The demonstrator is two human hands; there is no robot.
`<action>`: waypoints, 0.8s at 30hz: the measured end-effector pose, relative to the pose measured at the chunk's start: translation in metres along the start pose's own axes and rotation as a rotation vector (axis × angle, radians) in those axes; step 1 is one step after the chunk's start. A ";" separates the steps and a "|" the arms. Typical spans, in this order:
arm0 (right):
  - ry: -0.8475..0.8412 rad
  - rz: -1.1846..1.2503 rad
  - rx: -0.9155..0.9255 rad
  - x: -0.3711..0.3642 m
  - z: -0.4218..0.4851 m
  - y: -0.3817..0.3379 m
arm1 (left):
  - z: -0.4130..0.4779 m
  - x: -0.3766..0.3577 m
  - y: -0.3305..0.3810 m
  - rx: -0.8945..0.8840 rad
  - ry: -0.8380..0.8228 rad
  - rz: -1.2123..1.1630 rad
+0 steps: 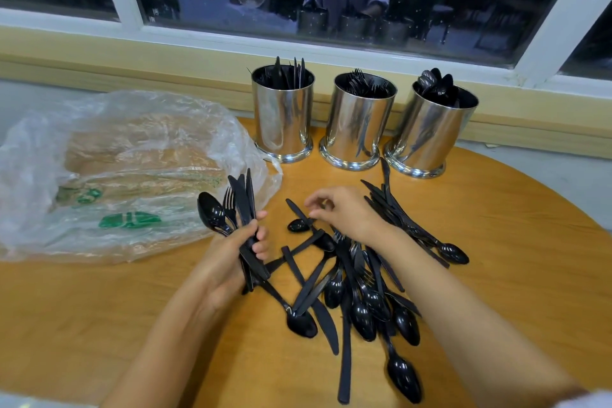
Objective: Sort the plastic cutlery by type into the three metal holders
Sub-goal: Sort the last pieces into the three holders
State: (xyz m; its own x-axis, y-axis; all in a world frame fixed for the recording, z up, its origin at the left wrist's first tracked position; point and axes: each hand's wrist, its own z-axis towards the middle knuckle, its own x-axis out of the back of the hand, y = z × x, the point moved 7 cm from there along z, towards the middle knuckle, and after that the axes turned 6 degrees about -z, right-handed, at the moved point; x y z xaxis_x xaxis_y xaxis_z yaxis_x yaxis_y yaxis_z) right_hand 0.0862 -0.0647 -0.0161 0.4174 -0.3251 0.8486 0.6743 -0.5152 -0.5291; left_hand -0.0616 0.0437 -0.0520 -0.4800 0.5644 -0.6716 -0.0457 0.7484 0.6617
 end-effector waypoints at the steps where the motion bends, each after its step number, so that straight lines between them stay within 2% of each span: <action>1: -0.045 -0.036 0.026 -0.009 0.002 -0.005 | 0.000 0.000 -0.001 0.001 0.000 0.005; 5: -0.177 -0.304 0.120 -0.040 0.016 -0.010 | 0.000 0.001 -0.005 0.012 -0.007 0.034; 9: -0.155 -0.364 0.201 -0.038 0.024 -0.013 | -0.001 0.000 -0.005 0.017 -0.008 0.044; 11: -0.059 -0.337 0.245 -0.024 0.023 -0.017 | -0.001 -0.001 -0.007 0.028 -0.006 0.042; 15: 0.331 -0.157 0.261 0.031 0.019 -0.018 | 0.000 -0.004 -0.011 0.039 0.005 0.048; 17: 0.469 -0.077 0.241 0.054 0.017 -0.014 | 0.000 -0.007 -0.013 0.042 0.004 0.054; 24: 0.574 0.052 0.170 0.090 0.012 -0.004 | 0.001 -0.020 -0.014 0.038 -0.011 0.091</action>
State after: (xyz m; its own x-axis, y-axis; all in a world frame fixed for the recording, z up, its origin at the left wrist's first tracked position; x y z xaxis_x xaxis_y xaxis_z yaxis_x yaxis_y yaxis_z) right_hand 0.1286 -0.0825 0.0626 0.0885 -0.7469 0.6590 0.7698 -0.3685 -0.5211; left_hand -0.0506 0.0221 -0.0484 -0.4709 0.6345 -0.6129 0.0314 0.7064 0.7072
